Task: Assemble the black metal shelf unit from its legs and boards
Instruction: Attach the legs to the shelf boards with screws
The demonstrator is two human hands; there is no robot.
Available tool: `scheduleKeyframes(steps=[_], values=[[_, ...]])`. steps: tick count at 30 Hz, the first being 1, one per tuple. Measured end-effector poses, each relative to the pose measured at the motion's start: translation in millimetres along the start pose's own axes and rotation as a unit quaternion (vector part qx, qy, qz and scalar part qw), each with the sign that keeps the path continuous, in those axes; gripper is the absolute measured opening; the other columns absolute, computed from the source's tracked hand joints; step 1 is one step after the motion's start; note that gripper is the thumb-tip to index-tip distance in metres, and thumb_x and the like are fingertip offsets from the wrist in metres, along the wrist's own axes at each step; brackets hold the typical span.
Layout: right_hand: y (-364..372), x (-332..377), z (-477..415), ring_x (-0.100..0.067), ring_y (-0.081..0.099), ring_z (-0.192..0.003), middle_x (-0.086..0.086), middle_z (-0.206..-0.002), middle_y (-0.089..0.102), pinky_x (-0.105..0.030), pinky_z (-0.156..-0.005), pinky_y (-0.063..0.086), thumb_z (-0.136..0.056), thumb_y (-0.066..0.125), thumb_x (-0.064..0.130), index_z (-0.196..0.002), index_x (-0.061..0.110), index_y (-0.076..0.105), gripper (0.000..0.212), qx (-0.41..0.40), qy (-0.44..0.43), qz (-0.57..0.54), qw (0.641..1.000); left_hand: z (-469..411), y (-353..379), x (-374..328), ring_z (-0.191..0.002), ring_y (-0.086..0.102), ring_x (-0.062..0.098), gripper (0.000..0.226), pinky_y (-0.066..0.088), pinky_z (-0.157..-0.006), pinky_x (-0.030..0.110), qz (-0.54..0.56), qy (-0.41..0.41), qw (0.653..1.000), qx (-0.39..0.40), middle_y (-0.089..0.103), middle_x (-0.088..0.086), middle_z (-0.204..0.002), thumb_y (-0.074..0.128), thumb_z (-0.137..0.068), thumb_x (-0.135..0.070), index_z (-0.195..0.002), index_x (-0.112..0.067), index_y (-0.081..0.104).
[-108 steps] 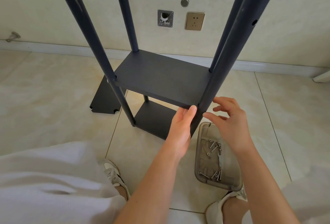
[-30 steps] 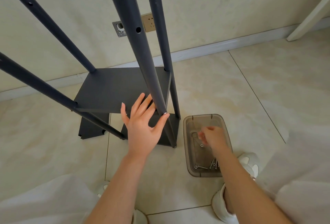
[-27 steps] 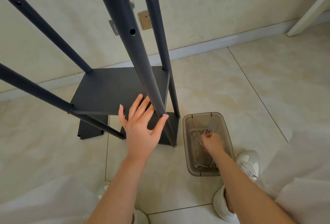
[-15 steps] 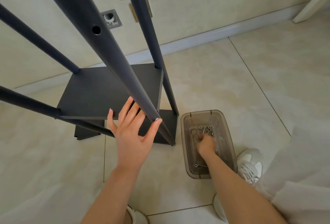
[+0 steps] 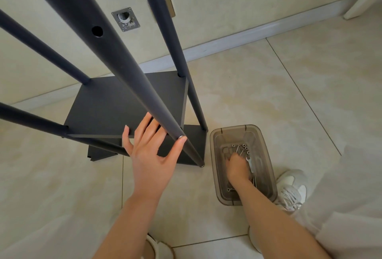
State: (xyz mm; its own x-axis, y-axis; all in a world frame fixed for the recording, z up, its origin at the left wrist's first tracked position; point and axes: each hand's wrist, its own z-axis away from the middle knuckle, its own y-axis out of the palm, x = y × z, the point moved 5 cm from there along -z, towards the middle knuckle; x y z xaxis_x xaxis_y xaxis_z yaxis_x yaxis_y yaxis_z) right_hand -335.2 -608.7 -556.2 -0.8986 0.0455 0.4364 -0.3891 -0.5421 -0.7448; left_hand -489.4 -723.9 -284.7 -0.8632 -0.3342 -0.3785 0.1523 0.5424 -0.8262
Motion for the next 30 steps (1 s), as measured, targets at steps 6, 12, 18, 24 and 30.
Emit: scheduleKeyframes(steps=[6,12,18,24,30], values=[[-20,11,-13,-0.013,0.052,-0.069,-0.016,-0.100,0.067,-0.023,-0.062,0.041,-0.101,0.051,0.014,-0.101,0.001,0.065,0.019,-0.033,0.033,-0.182,0.982,1,-2,1,-0.137,0.049,0.018,0.043,0.010,-0.123,0.052,0.011,0.003,1.000,0.001,0.064,-0.003,-0.134,0.058,-0.090,-0.049,-0.116,-0.019,0.073],[-50,29,-33,-0.024,0.057,-0.081,-0.015,-0.105,0.062,-0.031,-0.071,0.045,-0.103,0.045,0.016,-0.103,0.002,0.064,0.024,-0.018,-0.001,-0.109,0.994,0,-2,0,-0.136,0.051,0.019,0.041,0.016,-0.121,0.058,0.009,0.008,1.000,-0.007,0.065,-0.004,-0.132,0.060,-0.088,-0.048,-0.115,-0.020,0.074],[-81,49,-48,-0.034,0.053,-0.109,-0.025,-0.128,0.053,-0.037,-0.084,0.044,-0.100,0.048,0.009,-0.087,0.003,0.056,0.016,-0.007,-0.014,-0.030,0.999,-3,-5,-2,-0.132,0.054,0.019,0.044,0.023,-0.116,0.062,-0.004,0.003,1.000,0.001,0.067,-0.003,-0.128,0.059,-0.086,-0.051,-0.114,-0.020,0.074],[-121,57,-64,-0.031,0.053,-0.093,-0.020,-0.104,0.053,-0.035,-0.072,0.040,-0.102,0.042,0.009,-0.110,-0.002,0.054,0.018,-0.069,-0.041,-0.165,0.983,-13,-7,1,-0.124,0.058,0.022,0.052,0.032,-0.112,0.060,-0.048,0.019,0.998,0.043,0.069,-0.003,-0.119,0.055,-0.085,-0.058,-0.113,-0.017,0.071],[-115,98,-16,-0.008,0.060,-0.071,0.002,-0.084,0.065,-0.018,-0.058,0.040,-0.105,0.041,0.021,-0.107,0.017,0.049,0.009,-0.076,-0.091,-0.326,0.938,-18,-4,4,-0.121,0.058,0.024,0.059,0.031,-0.117,0.053,-0.051,0.030,0.996,0.074,0.068,-0.001,-0.117,0.051,-0.087,-0.062,-0.118,-0.016,0.069]])
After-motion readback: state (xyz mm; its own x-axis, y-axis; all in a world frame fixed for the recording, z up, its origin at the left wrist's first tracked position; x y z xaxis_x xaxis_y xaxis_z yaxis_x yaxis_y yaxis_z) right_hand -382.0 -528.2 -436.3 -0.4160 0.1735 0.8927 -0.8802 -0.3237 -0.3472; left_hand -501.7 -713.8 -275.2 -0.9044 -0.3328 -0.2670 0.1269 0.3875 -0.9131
